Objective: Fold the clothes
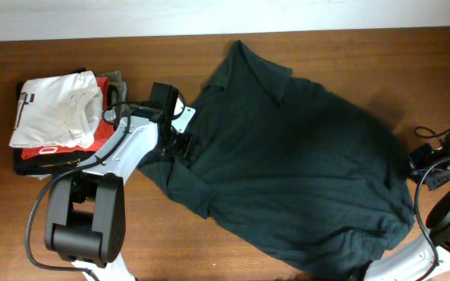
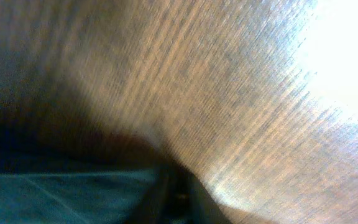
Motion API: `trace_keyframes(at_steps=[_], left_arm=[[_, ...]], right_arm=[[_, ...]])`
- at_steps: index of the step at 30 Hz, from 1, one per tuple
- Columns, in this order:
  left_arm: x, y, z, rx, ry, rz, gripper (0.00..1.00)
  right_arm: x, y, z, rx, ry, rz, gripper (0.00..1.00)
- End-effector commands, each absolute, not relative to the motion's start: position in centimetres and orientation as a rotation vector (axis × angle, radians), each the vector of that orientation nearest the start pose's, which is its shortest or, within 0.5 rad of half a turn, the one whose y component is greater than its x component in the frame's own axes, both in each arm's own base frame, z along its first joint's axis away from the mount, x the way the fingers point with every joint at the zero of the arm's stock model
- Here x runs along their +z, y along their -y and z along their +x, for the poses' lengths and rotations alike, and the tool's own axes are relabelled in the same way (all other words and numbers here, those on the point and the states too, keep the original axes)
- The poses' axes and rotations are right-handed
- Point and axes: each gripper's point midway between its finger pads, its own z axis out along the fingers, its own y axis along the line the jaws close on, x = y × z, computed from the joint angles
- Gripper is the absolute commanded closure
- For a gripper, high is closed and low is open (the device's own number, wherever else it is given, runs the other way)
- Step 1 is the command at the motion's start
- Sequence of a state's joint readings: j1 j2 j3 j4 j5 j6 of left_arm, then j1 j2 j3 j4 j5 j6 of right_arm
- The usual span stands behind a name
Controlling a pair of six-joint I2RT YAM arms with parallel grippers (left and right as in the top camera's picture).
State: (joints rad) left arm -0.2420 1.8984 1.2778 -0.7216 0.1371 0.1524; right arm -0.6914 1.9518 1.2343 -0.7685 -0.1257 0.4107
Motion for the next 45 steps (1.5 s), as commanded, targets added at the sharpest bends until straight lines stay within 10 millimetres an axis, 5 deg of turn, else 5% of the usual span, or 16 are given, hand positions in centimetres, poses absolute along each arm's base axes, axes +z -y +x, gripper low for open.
trace_keyframes(at_steps=[1, 4, 5, 6, 7, 8, 11, 15, 19, 24, 28, 30, 33, 39, 42, 45], left_arm=[[3.2, 11.7, 38.1, -0.202, -2.842, 0.598, 0.01], [3.3, 11.7, 38.3, -0.204, -2.834, 0.597, 0.01], [3.3, 11.7, 38.3, -0.204, -2.834, 0.597, 0.01], [3.3, 11.7, 38.3, -0.205, -2.833, 0.597, 0.01], [3.3, 11.8, 38.4, -0.209, -2.827, 0.598, 0.01], [3.4, 11.9, 38.6, -0.208, -2.817, 0.598, 0.01], [5.9, 12.5, 41.0, -0.206, -2.742, 0.605, 0.01], [14.2, 15.2, 47.7, -0.228, -2.415, 0.734, 0.01], [9.6, 16.9, 50.6, -0.267, -2.353, 0.825, 0.01], [5.4, 20.2, 54.2, -0.236, -2.206, 0.890, 0.01], [3.1, 22.6, 55.6, -0.168, -2.135, 0.900, 0.02], [1.4, 22.7, 55.8, -0.115, -2.150, 0.896, 0.23], [0.2, 21.6, 56.5, -0.021, -2.171, 0.849, 0.38], [1.9, 18.7, 58.4, 0.195, -2.170, 0.714, 0.86], [3.7, 16.9, 59.2, 0.303, -2.176, 0.653, 1.00], [3.9, 12.1, 59.8, 0.439, -2.228, 0.487, 1.00]], right_arm=[[3.7, 24.7, 32.9, 0.124, -2.470, 1.478, 0.96], [12.7, 30.2, 38.4, -0.008, -2.303, 1.224, 0.96], [14.9, 31.7, 39.0, -0.063, -2.244, 1.209, 0.83], [16.2, 32.4, 39.6, -0.073, -2.205, 1.191, 0.48], [17.2, 32.8, 39.9, -0.072, -2.183, 1.179, 0.27], [18.2, 32.2, 40.3, -0.025, -2.185, 1.160, 0.19], [21.5, 28.7, 41.2, 0.199, -2.199, 1.034, 0.16], [30.7, 20.3, 39.2, 0.509, -2.128, 0.811, 0.20], [34.5, 11.6, 36.5, 0.563, -2.202, 0.620, 0.20], [33.4, 4.3, 35.5, 0.626, -2.361, 0.479, 0.20], [32.0, 3.5, 34.8, 0.534, -2.449, 0.478, 0.20], [31.8, 3.5, 34.6, 0.530, -2.460, 0.468, 0.20], [31.7, 3.5, 34.4, 0.528, -2.471, 0.459, 0.20], [31.1, 4.2, 33.9, 0.456, -2.504, 0.448, 0.20], [29.3, 5.0, 33.7, 0.399, -2.554, 0.490, 0.20], [25.5, 5.7, 33.2, 0.363, -2.653, 0.577, 0.19]])
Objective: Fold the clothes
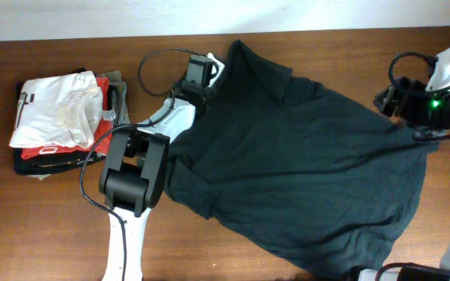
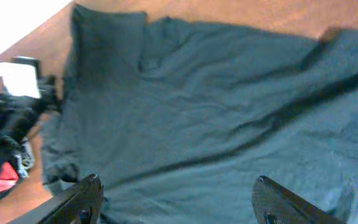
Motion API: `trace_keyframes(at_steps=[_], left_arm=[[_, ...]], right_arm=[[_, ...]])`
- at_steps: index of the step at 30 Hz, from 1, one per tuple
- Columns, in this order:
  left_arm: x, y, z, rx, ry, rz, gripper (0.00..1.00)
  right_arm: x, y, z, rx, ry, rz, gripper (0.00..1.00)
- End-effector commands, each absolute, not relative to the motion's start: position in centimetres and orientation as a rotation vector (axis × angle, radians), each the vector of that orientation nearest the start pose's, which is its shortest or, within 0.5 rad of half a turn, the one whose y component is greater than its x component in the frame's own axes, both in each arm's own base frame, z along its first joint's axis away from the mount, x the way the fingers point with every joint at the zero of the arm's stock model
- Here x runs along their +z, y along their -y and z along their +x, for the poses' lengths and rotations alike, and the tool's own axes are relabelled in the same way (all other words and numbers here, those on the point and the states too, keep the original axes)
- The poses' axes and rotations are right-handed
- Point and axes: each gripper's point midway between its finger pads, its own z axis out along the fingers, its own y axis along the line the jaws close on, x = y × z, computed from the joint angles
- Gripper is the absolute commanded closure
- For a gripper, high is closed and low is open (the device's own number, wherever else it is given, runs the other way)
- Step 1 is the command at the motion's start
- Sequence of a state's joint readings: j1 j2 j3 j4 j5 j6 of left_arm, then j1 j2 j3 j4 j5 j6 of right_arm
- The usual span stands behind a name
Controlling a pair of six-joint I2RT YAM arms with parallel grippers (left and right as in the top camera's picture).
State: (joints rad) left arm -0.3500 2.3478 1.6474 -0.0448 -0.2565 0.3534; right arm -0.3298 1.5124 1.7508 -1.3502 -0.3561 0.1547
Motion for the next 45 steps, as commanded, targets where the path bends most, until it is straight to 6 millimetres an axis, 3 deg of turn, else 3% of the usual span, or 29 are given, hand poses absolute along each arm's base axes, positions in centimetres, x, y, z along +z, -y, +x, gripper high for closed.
trace_keyframes(at_steps=[1, 3, 4, 6, 11, 15, 19, 23, 24, 26, 29, 33, 35, 36, 37, 38, 39, 41, 42, 45], left_arm=[[3.5, 10.6, 59.6, 0.441, -2.263, 0.447, 1.00], [3.3, 9.3, 59.4, 0.384, -2.322, 0.378, 1.00], [3.6, 11.5, 59.0, 0.215, -2.345, 0.481, 0.99], [5.7, 17.3, 57.4, -0.102, -2.293, 0.775, 0.75], [5.9, 22.6, 56.7, -0.122, -2.168, 0.961, 0.55], [4.2, 24.5, 57.5, -0.124, -2.116, 0.971, 0.53], [1.5, 23.1, 58.2, -0.025, -2.159, 0.941, 0.67], [1.7, 22.9, 58.5, -0.007, -2.151, 0.928, 0.90], [1.6, 22.4, 58.6, 0.025, -2.166, 0.905, 1.00], [3.0, 20.8, 59.8, 0.135, -2.189, 0.799, 1.00], [7.2, 16.1, 61.9, 0.435, -2.199, 0.648, 1.00], [7.4, 9.3, 62.8, 0.521, -2.270, 0.468, 1.00], [7.3, 7.4, 62.6, 0.528, -2.307, 0.452, 0.67], [7.7, 7.2, 62.5, 0.530, -2.315, 0.451, 0.63], [8.6, 7.0, 62.5, 0.531, -2.318, 0.448, 0.40], [10.0, 7.1, 62.5, 0.517, -2.310, 0.448, 0.34], [12.5, 7.8, 62.3, 0.437, -2.295, 0.469, 0.25], [17.3, 9.3, 60.8, 0.291, -2.262, 0.513, 0.21], [19.4, 9.7, 59.6, 0.248, -2.258, 0.531, 0.20], [23.3, 10.8, 55.7, 0.118, -2.274, 0.592, 0.20]], right_arm=[[23.5, 5.8, 33.1, 0.369, -2.694, 0.599, 0.19], [19.9, 6.3, 32.7, 0.347, -2.734, 0.703, 0.19], [18.5, 6.3, 32.7, 0.345, -2.747, 0.711, 0.19], [15.5, 6.2, 32.5, 0.358, -2.760, 0.756, 0.19], [14.4, 6.0, 32.3, 0.375, -2.770, 0.758, 0.20], [14.5, 5.6, 32.1, 0.397, -2.777, 0.756, 0.19], [14.5, 5.6, 32.1, 0.397, -2.777, 0.757, 0.19], [14.5, 5.6, 32.1, 0.398, -2.778, 0.757, 0.20], [14.5, 5.6, 32.1, 0.398, -2.778, 0.757, 0.20], [14.4, 5.6, 32.1, 0.396, -2.778, 0.757, 0.20], [14.2, 6.7, 31.9, 0.301, -2.783, 0.770, 0.19], [13.8, 9.2, 31.5, 0.109, -2.752, 0.918, 0.18], [13.2, 9.9, 32.1, 0.066, -2.743, 0.925, 0.18], [12.8, 10.3, 32.2, 0.042, -2.743, 0.946, 0.18], [12.1, 10.9, 32.2, 0.009, -2.745, 0.988, 0.18], [10.9, 11.5, 32.3, 0.010, -2.752, 1.041, 0.20], [9.2, 12.4, 32.4, 0.012, -2.768, 1.100, 0.28], [6.4, 14.1, 32.5, 0.009, -2.778, 1.200, 0.48], [4.8, 15.6, 32.6, 0.006, -2.757, 1.264, 0.66], [2.4, 19.4, 32.6, 0.021, -2.634, 1.467, 0.83]])
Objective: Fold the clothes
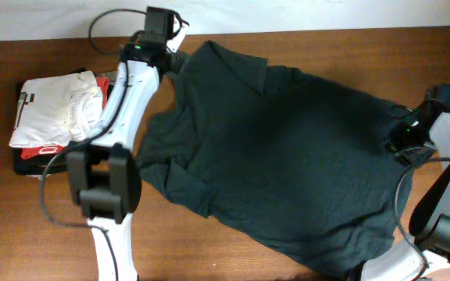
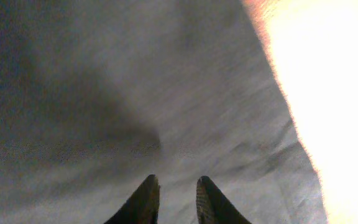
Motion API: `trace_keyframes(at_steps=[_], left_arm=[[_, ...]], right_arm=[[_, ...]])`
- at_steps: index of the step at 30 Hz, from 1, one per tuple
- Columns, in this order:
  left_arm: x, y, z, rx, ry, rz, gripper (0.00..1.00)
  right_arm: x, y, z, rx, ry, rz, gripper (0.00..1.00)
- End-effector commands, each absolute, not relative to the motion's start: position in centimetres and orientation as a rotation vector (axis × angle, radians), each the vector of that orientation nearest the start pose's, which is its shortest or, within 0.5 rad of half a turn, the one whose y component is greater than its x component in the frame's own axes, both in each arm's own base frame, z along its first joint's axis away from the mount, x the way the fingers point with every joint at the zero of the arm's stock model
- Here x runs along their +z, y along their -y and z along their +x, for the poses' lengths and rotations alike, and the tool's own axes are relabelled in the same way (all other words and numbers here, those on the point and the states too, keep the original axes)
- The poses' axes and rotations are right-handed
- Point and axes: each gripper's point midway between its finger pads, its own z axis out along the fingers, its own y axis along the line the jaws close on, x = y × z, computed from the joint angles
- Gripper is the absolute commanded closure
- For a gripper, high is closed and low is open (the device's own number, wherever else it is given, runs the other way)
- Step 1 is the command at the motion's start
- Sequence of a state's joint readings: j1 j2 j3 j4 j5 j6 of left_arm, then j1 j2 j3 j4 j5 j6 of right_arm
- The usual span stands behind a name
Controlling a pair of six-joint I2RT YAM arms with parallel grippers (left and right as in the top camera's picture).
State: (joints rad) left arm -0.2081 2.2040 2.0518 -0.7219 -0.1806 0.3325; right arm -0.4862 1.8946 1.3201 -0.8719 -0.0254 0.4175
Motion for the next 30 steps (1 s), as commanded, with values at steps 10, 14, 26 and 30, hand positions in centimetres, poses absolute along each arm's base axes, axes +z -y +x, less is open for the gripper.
trace_keyframes(at_steps=[10, 14, 26, 30], left_arm=[[24.2, 14.1, 51.3, -0.101, -2.349, 0.637, 0.19], [23.7, 15.7, 50.2, -0.118, -2.370, 0.685, 0.18], [21.0, 10.2, 41.1, -0.047, -2.793, 0.647, 0.07], [21.2, 4.6, 38.3, 0.032, -2.977, 0.211, 0.11]], right_arm=[[-5.5, 28.1, 34.4, -0.191, -2.350, 1.632, 0.96], [1.5, 32.1, 42.2, 0.059, -2.259, 1.200, 0.96], [29.7, 19.8, 38.2, 0.416, -2.140, 0.837, 0.46], [29.5, 15.5, 34.4, 0.497, -2.260, 0.891, 0.45]])
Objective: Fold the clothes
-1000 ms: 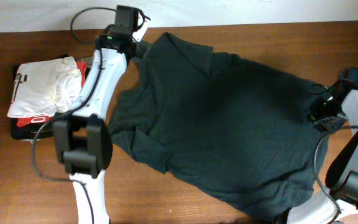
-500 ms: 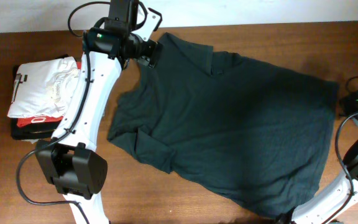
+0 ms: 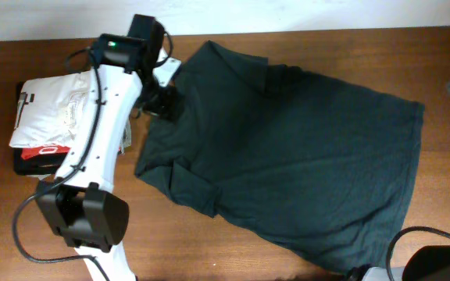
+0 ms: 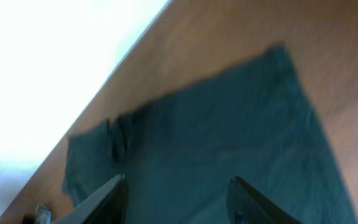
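A dark green shirt (image 3: 287, 148) lies spread over the middle of the table, its right hem straight and a sleeve folded at its lower left. My left gripper (image 3: 162, 101) is down at the shirt's upper left edge, and the overhead view does not show how its jaws stand. My right gripper (image 4: 179, 190) is open, high above the shirt (image 4: 197, 137), with nothing between its fingers (image 4: 114, 199). In the overhead view only dark parts of the right arm show at the right border.
A stack of folded clothes (image 3: 53, 117), white on top with red beneath, sits at the table's left end beside the left arm (image 3: 100, 133). A white wall runs along the table's far edge (image 3: 326, 33). Bare wood lies in front of the shirt and at its far right.
My right gripper was shut low over the shirt's right side; now it is open, raised and off to the right. The left gripper has moved from the far edge to the shirt's left side.
At first the shirt lay rumpled, with my left gripper at its left edge and the right one low by the table. Then the left was at the collar and the right open above. Then the shirt sat further left. Now it lies flatter with a straight right hem.
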Motion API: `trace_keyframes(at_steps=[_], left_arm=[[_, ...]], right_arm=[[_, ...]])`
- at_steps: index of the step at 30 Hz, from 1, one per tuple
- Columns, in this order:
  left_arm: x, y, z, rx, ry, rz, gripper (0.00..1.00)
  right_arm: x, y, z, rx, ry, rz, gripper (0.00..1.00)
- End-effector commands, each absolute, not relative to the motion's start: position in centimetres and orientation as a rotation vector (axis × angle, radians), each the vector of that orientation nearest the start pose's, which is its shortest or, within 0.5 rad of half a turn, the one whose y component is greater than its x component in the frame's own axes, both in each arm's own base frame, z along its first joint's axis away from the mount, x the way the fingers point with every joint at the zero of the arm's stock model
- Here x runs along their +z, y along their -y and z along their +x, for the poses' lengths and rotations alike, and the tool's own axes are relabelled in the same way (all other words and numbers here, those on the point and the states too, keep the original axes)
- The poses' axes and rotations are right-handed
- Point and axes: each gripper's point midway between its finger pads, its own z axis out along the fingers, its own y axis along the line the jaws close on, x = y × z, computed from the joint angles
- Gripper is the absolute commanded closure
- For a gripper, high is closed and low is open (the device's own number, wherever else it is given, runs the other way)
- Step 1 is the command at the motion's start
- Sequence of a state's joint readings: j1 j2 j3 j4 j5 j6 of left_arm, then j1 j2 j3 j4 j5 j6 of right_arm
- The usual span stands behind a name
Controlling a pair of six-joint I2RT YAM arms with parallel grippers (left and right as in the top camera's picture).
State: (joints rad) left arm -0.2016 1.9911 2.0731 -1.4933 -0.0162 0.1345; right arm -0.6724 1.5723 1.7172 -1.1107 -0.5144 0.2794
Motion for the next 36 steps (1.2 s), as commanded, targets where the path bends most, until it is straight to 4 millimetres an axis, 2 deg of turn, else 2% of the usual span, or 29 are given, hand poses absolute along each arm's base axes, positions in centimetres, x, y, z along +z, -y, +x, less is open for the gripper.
trace_keyframes(at_steps=[1, 3, 5, 7, 8, 10, 12, 13, 15, 17, 19, 22, 24, 27, 29, 31, 33, 35, 36], left_arm=[[20.7, 4.7, 37.3, -0.079, -3.028, 0.179, 0.16], [19.1, 4.5, 36.4, -0.109, -3.091, 0.135, 0.16], [15.7, 4.8, 35.2, -0.104, -3.174, 0.095, 0.16], [10.3, 4.9, 34.1, -0.090, -3.234, -0.016, 0.16], [8.2, 4.8, 33.5, -0.089, -3.250, -0.072, 0.18], [4.6, 5.2, 33.4, -0.130, -3.225, -0.102, 0.21], [2.6, 5.5, 33.6, -0.159, -3.189, -0.165, 0.26], [2.2, 5.7, 33.6, -0.169, -3.185, -0.166, 0.33], [1.9, 5.7, 33.2, -0.173, -3.195, -0.166, 0.52], [1.7, 5.4, 32.2, -0.146, -3.230, -0.171, 0.98], [2.6, 4.5, 31.9, -0.143, -3.243, -0.210, 1.00], [5.6, 0.8, 31.4, -0.010, -3.223, -0.279, 1.00], [8.5, -1.9, 30.4, 0.018, -3.171, -0.396, 1.00], [9.3, -2.3, 28.5, 0.024, -3.219, -0.427, 1.00], [9.3, -3.0, 27.4, 0.104, -3.259, -0.427, 1.00], [9.3, -3.0, 27.4, 0.101, -3.257, -0.427, 1.00], [9.3, -3.0, 27.5, 0.102, -3.256, -0.427, 1.00], [9.3, -3.0, 27.6, 0.101, -3.252, -0.427, 0.99], [9.3, -3.0, 27.6, 0.101, -3.251, -0.427, 0.96]], right_arm=[[29.1, 14.3, 33.6, 0.514, -2.308, 0.882, 0.44], [27.8, 12.1, 32.4, 0.548, -2.415, 0.856, 0.42], [25.4, 10.2, 31.5, 0.530, -2.540, 0.857, 0.40], [22.0, 8.3, 30.9, 0.550, -2.643, 0.850, 0.39], [20.4, 7.7, 30.6, 0.568, -2.678, 0.857, 0.39], [15.9, 7.0, 29.5, 0.601, -2.737, 0.907, 0.39], [11.5, 6.2, 28.0, 0.626, -2.787, 0.964, 0.39], [9.9, 6.2, 27.2, 0.599, -2.806, 1.006, 0.39], [7.9, 7.0, 25.8, 0.497, -2.835, 1.098, 0.36], [5.7, 8.1, 24.8, 0.370, -2.829, 1.191, 0.30], [4.4, 9.4, 24.6, 0.301, -2.768, 1.283, 0.27], [4.3, 11.5, 24.0, 0.287, -2.700, 1.378, 0.27], [4.3, 12.7, 23.3, 0.290, -2.660, 1.444, 0.27], [3.4, 12.2, 23.1, 0.300, -2.667, 1.433, 0.23], [1.1, 11.8, 22.6, 0.304, -2.674, 1.439, 0.22], [-0.9, 12.1, 23.1, 0.294, -2.644, 1.423, 0.23], [-2.3, 12.6, 23.2, 0.269, -2.633, 1.437, 0.28], [-3.7, 14.1, 22.2, 0.121, -2.607, 1.564, 0.57], [-4.5, 15.2, 22.1, 0.037, -2.559, 1.637, 0.78]])
